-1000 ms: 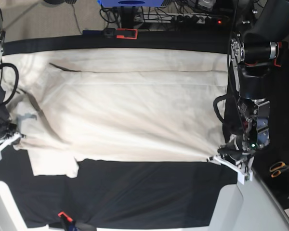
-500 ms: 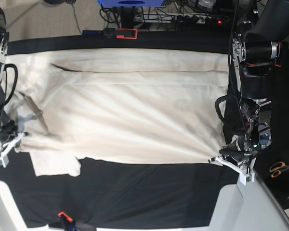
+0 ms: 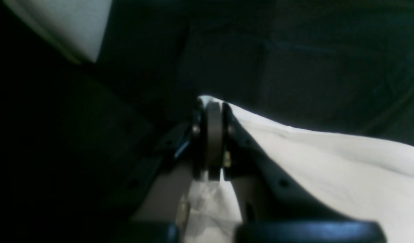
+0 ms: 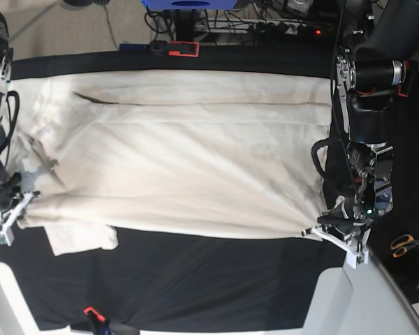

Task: Fold the T-shirt properly
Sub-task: 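Fold the shirt edge over with both grippers, narrowing the shirt lengthwise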

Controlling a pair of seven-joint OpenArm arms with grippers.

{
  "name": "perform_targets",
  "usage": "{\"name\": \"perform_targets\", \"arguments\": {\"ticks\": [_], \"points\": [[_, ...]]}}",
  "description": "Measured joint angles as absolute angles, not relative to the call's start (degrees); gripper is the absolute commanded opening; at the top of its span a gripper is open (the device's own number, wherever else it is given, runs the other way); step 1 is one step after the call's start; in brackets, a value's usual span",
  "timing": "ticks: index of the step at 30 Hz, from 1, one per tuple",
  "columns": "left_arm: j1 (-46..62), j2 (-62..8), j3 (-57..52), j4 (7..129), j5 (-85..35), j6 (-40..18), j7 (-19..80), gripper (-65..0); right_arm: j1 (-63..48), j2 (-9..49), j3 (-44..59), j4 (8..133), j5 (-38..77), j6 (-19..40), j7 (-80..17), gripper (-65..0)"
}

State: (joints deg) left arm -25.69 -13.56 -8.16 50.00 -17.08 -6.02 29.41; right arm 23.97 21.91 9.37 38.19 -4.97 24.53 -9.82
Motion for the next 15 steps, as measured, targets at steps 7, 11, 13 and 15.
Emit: {"name": "perform_targets", "arguments": {"ticks": [7, 11, 13, 15], "points": [[-25.7, -13.5, -8.2, 50.0, -16.9, -6.0, 29.4, -65.0, 24.1, 22.7, 5.4, 38.2, -12.2, 24.5, -6.7, -64.1], [-25.7, -13.6, -8.2, 50.0, -16.9, -6.0, 29.4, -65.0, 24.1, 22.1, 4.8, 38.2, -16.5, 24.5, -6.0, -64.1], [-25.7, -13.6, -8.2, 50.0, -16.9, -6.0, 29.4, -65.0, 24.3, 21.9, 4.9, 38.1, -17.3, 24.5, -6.2, -64.1], [-25.7, -13.6, -8.1, 50.0, -16.9, -6.0, 29.4, -65.0, 24.9, 21.8, 4.9, 38.1, -18.3, 24.5, -6.5, -64.1]]}}
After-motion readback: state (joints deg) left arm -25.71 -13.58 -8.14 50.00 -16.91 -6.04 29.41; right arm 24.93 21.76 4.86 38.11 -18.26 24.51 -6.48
